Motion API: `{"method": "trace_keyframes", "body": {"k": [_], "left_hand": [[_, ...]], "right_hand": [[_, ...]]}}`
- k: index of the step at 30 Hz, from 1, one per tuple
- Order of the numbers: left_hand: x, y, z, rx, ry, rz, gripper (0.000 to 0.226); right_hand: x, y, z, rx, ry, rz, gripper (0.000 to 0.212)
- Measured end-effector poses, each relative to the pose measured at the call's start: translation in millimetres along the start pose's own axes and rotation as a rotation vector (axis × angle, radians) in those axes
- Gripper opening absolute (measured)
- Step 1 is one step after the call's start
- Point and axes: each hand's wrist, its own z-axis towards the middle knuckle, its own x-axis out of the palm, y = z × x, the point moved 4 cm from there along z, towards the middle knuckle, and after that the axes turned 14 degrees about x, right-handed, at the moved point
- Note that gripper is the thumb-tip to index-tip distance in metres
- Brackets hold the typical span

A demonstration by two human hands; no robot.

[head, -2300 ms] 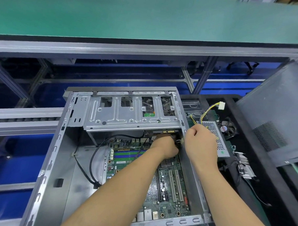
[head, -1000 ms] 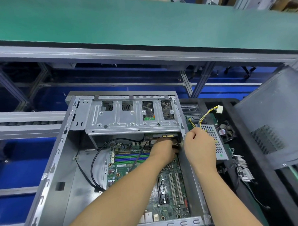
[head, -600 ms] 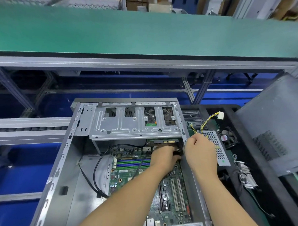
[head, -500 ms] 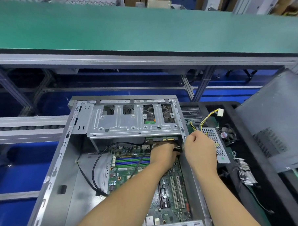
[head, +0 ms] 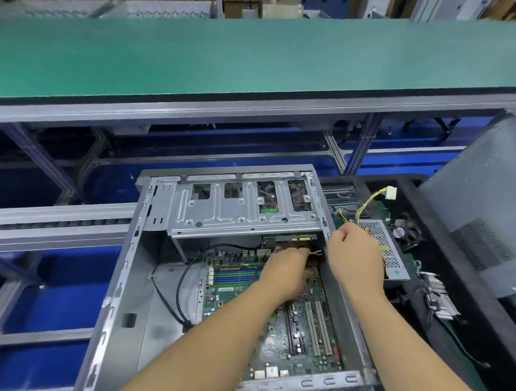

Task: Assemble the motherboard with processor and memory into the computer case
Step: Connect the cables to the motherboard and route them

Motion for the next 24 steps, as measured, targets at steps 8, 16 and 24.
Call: {"method": "trace_keyframes", "body": {"k": [8, 16, 24], "left_hand": [[-75, 79, -131, -0.169, 0.142, -0.120, 0.022], [-45, 80, -152, -0.231, 0.446, -0.147, 0.023], [-57, 68, -152, -0.133, 0.169, -0.280, 0.010]], "right_hand": [[-4, 25, -24, -0.328, -0.209, -0.435, 0.020], [72, 47, -107, -0.732, 0.537, -0.610, 0.030], [113, 39, -123, -0.771, 0.870, -0.783, 0.020]]}}
